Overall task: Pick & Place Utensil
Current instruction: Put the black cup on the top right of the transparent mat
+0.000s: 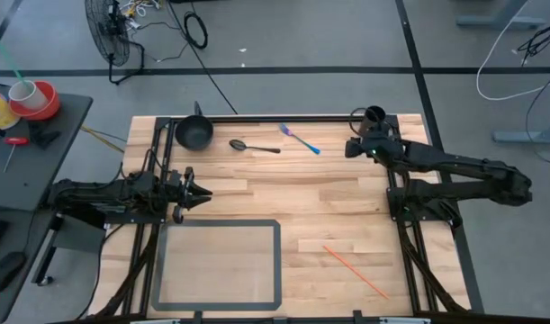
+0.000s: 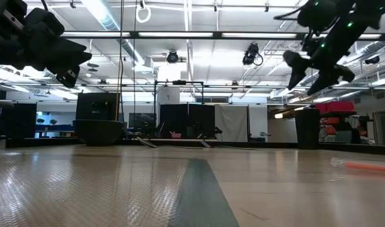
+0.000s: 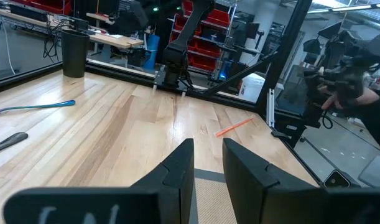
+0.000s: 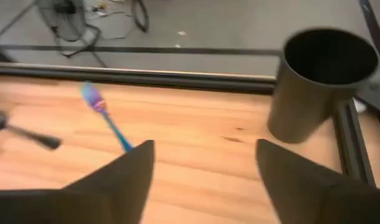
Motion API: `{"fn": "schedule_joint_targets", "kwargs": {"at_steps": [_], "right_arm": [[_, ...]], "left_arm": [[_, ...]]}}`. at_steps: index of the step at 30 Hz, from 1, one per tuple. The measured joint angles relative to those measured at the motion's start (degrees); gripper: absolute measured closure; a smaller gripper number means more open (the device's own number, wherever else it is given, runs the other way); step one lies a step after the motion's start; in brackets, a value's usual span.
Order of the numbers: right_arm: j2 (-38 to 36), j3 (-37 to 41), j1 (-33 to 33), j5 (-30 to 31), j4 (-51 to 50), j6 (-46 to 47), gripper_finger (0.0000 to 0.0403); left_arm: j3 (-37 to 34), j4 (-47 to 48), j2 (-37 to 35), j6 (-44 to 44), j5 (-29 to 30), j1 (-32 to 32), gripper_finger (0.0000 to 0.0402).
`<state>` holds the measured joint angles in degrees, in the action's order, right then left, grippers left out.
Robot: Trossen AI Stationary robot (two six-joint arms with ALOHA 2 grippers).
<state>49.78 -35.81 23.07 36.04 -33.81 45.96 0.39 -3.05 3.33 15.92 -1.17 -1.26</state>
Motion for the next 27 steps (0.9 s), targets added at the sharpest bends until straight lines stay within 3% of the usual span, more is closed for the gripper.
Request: {"fn": "schedule_joint_targets", "kwargs": {"at_steps": [5,12,17,27], "right_arm": [[5.9,0.0,6.5,-0.4,2.2,0.1,0.0012],[13.6,0.0,13.6,1.4,3.2,1.0,0.0021],[15.3,0.0,16.8,2.0,4.4,4.5,0.0005],[20.4,0.0,21.2,6.3,10.6,3.0,0.0004]], "left_arm": [[0.0,0.0,0.0,0.0,0.0,0.0,0.0312],[0.0,0.0,0.0,0.0,0.0,0.0,0.0312],[0.0,0.0,0.0,0.0,0.0,0.0,0.0312],[0.0,0.0,0.0,0.0,0.0,0.0,0.0312]]}}
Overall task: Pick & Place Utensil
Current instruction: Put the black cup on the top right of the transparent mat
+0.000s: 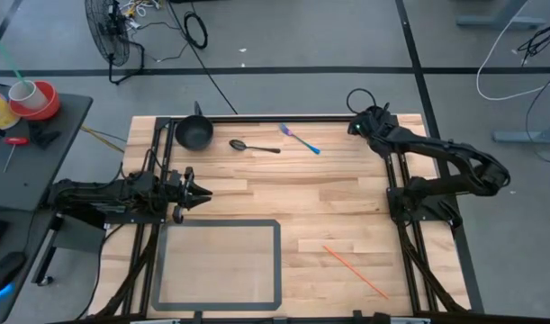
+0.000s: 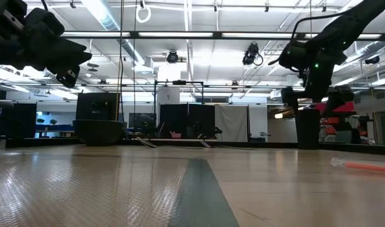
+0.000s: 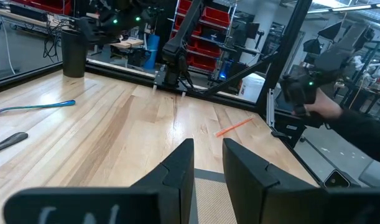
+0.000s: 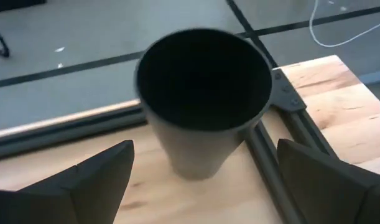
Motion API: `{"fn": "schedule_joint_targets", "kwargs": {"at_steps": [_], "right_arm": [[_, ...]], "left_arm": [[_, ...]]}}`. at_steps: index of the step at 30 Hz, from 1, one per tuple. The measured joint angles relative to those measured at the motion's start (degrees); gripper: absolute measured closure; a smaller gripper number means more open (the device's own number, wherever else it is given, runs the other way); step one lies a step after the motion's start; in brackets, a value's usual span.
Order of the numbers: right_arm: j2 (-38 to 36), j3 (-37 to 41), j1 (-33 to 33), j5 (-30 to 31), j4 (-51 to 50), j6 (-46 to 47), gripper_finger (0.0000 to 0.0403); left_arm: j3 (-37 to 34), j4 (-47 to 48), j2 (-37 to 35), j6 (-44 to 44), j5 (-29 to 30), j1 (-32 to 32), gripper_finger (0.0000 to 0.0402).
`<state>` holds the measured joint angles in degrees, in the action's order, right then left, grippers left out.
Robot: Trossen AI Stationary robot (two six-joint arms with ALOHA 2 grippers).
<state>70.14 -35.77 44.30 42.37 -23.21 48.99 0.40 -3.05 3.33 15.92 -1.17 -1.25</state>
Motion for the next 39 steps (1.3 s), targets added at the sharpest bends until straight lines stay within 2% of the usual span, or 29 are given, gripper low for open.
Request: {"fn": "schedule_joint_targets", "kwargs": {"at_steps": [5,11,19,39], "right_arm": [[3.1,0.0,1.2,1.4,4.5,-1.4,0.0004],[7.1,0.0,1.3,8.0,7.2,-0.1,0.0003],[9.8,0.0,1.3,13.1,10.7,1.4,0.0003],[9.8,0.0,1.3,14.3,12.9,3.1,0.0003]], "left_arm": [[0.0,0.0,0.0,0.0,0.0,0.0,0.0312],[0.0,0.0,0.0,0.0,0.0,0.0,0.0312],[0.0,0.0,0.0,0.0,0.0,0.0,0.0312],[0.0,0.0,0.0,0.0,0.0,0.0,0.0312]]}}
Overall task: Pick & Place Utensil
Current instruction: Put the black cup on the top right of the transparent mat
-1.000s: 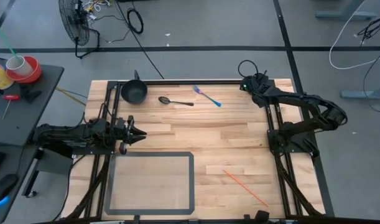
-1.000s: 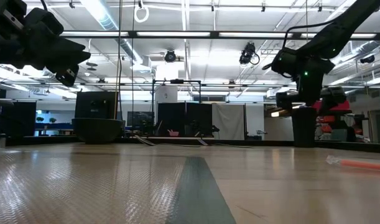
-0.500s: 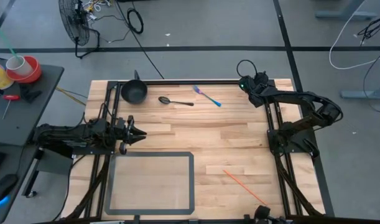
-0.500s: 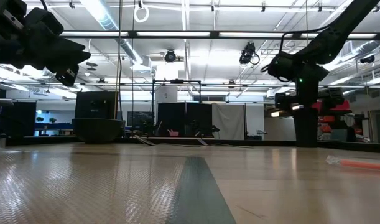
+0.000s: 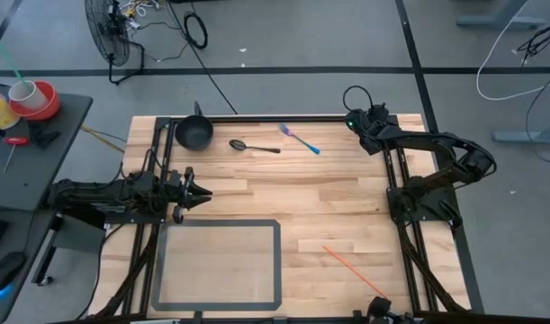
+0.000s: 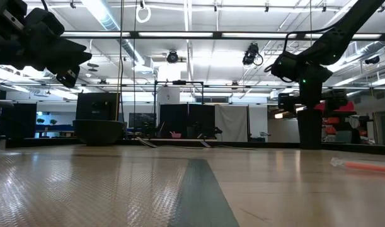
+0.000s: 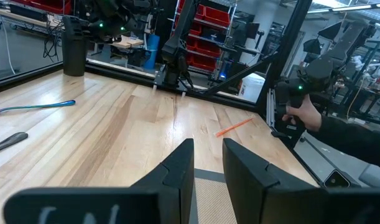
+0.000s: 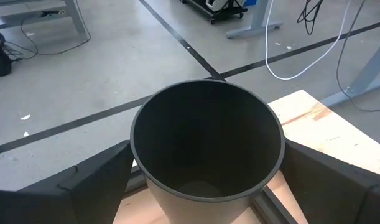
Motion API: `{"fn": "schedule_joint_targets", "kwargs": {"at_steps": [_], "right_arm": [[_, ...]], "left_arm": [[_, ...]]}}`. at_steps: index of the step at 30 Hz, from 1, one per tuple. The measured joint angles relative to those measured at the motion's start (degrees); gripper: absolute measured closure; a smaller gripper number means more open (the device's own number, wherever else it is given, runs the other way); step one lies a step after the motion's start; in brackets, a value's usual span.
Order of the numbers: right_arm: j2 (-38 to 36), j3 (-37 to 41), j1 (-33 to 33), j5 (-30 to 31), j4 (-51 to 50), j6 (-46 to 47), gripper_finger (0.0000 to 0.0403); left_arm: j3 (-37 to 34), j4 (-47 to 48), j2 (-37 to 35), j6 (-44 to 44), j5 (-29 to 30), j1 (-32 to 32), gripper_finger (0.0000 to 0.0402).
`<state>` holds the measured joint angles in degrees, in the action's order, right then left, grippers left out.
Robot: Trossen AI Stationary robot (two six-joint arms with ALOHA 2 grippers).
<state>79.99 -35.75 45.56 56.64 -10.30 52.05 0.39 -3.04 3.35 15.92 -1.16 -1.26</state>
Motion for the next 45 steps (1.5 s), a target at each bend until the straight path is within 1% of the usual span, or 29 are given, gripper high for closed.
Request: {"fn": "schedule_joint_targets", "kwargs": {"at_steps": [4,14,18,22,28,33,38,42,45], "right_arm": [[0.0,0.0,0.0,-0.6,-0.3,0.0,0.0011],[0.0,0.0,0.0,-1.1,-0.7,-0.2,0.0064],[-0.3,0.0,-0.3,-1.4,-1.4,-1.2,0.0067],[-1.7,0.0,-2.5,-2.3,-2.8,-3.5,0.0067],[-5.4,0.0,-8.4,-6.5,-6.8,-3.1,0.0069],[-8.0,0.0,-15.7,-9.9,-7.9,-6.1,0.0068],[-10.3,0.0,-23.5,-11.2,-7.8,-8.6,0.0068],[-12.4,0.0,-30.2,-11.8,-6.3,-11.5,0.0067],[-13.5,0.0,-34.9,-15.4,-2.0,-16.7,0.0067]], "left_arm": [[0.0,0.0,0.0,0.0,0.0,0.0,0.0312],[0.0,0.0,0.0,0.0,0.0,0.0,0.0312],[0.0,0.0,0.0,0.0,0.0,0.0,0.0312],[0.0,0.0,0.0,0.0,0.0,0.0,0.0312],[0.0,0.0,0.0,0.0,0.0,0.0,0.0312],[0.0,0.0,0.0,0.0,0.0,0.0,0.0312],[0.0,0.0,0.0,0.0,0.0,0.0,0.0312],[0.0,0.0,0.0,0.0,0.0,0.0,0.0312],[0.0,0.0,0.0,0.0,0.0,0.0,0.0312]]}}
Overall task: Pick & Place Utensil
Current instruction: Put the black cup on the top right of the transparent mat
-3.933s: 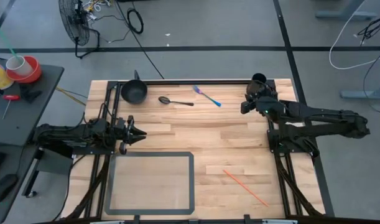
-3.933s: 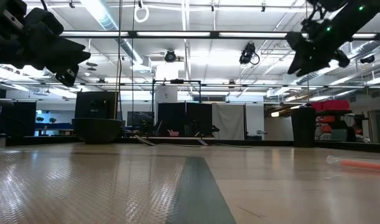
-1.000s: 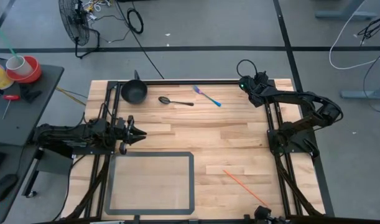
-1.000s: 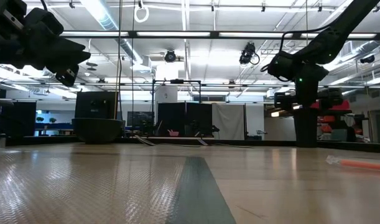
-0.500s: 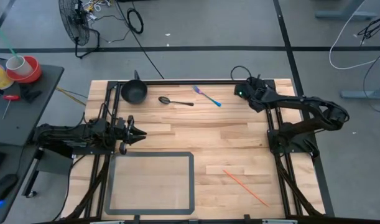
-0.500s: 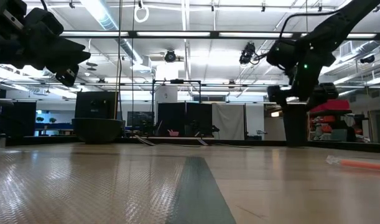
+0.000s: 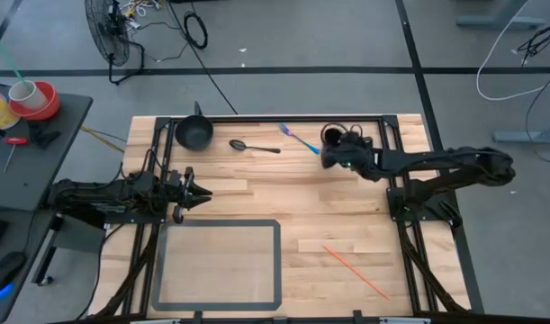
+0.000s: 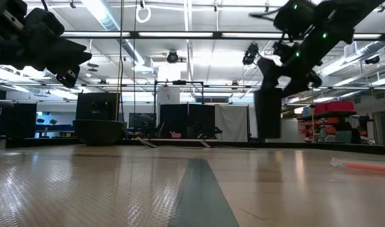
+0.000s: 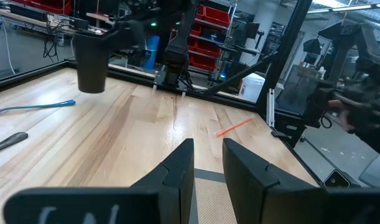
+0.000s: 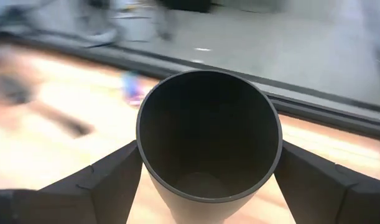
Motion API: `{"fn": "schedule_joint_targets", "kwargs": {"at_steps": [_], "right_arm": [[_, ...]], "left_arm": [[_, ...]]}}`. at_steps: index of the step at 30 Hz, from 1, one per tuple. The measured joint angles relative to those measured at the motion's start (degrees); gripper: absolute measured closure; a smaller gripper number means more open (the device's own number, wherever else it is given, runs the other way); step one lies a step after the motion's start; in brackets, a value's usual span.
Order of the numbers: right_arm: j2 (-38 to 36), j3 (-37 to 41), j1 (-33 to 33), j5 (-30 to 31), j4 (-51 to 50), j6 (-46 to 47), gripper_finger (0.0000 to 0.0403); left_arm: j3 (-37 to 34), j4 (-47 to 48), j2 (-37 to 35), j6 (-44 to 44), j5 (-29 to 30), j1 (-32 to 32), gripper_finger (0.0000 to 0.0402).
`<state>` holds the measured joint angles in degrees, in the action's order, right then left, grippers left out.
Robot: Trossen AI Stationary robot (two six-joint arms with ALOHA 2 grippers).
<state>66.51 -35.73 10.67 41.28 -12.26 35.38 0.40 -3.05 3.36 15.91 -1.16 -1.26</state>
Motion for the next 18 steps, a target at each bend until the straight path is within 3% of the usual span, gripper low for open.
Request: {"fn": "schedule_joint_targets", "kwargs": {"at_steps": [6,10,18], "right_arm": [[1.1,0.0,-9.4,-11.1,15.3,-14.3,0.0067],[4.1,0.0,-15.0,-13.7,24.2,-18.8,0.0067],[17.0,-10.2,-23.1,-21.1,26.7,-20.9,0.0067]], "left_arm": [[0.0,0.0,0.0,0.0,0.0,0.0,0.0312],[0.0,0.0,0.0,0.0,0.0,0.0,0.0312],[0.0,0.0,0.0,0.0,0.0,0.0,0.0312]]}}
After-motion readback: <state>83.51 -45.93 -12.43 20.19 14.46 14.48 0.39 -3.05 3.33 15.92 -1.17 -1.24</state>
